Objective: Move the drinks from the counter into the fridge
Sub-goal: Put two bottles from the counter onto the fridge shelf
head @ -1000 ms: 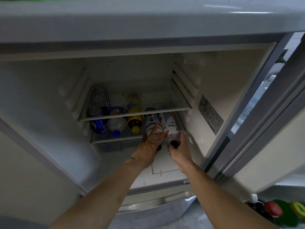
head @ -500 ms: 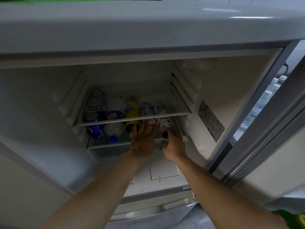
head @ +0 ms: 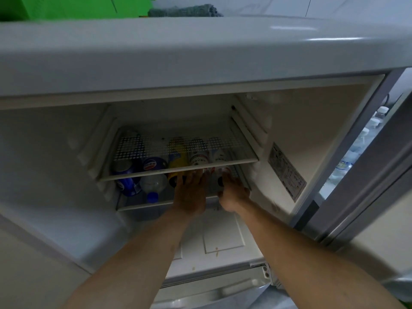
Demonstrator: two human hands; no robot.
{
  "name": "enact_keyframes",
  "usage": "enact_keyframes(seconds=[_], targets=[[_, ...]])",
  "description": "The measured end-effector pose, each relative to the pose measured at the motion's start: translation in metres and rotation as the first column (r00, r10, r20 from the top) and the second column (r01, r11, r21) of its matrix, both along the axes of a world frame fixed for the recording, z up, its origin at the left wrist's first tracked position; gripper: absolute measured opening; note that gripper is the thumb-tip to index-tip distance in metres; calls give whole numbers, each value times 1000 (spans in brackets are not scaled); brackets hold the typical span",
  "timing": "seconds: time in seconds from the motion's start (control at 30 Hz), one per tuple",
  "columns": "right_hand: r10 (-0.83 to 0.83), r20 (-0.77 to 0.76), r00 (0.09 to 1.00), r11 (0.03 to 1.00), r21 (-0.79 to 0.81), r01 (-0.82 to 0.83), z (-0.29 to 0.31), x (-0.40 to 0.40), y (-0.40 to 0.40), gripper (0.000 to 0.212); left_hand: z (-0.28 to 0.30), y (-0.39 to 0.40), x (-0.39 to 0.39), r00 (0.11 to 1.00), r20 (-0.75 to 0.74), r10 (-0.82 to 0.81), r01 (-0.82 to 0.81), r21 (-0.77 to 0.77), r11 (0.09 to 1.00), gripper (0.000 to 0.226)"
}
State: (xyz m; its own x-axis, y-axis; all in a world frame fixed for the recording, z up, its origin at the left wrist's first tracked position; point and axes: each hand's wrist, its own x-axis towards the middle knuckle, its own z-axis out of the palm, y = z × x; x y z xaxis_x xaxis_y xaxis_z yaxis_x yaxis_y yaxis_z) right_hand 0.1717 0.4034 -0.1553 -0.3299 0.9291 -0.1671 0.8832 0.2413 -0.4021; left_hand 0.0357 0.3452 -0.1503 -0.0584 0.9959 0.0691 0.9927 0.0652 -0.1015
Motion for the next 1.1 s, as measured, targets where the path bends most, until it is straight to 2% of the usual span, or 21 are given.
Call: enact_keyframes(seconds=[0.2, 0.3, 0.4, 0.47, 0.63, 0.8, 0.9, 1.0, 1.1], targets=[[-2, 35, 999, 998, -57, 4, -3, -3, 10, 94, 4, 7, -3, 999, 48, 22, -17, -102, 995, 92], [-3, 56, 998, 999, -50, 6, -1, -6, 7, 94, 1, -3, 0, 999, 43, 13, -9, -83, 996, 88], [-20, 39, 999, 998, 65, 17, -4, -5, -2, 94, -6, -18, 3, 999, 41, -19, 20, -9, 1000, 82], [-9, 61, 998, 990, 141, 1, -8, -7, -10, 97, -8, -23, 3, 999, 34, -34, 35, -29, 999, 82], [4, 118, 993, 998, 68, -12, -7, -12, -5, 97, -12, -18, 3, 1000, -3, -19, 19, -112, 993, 85], [-12, 134, 991, 998, 55, 4, -2, -18, 2, 90, -17, -15, 3, 999, -17, -42, 40, -61, 997, 83], [-44, 62, 997, 985, 169, 33, -9, -15, -17, 90, -22, -25, 0, 996, 16, -90, 90, -41, 995, 81], [-22, -129, 991, 942, 329, 63, -18, -4, -49, 77, -23, -37, -1, 981, 138, -138, 135, 31, 990, 79], [11, -283, 959, 896, 429, 116, -27, 12, -84, 42, -25, -56, 2, 925, 260, -278, 227, 211, 951, 55]])
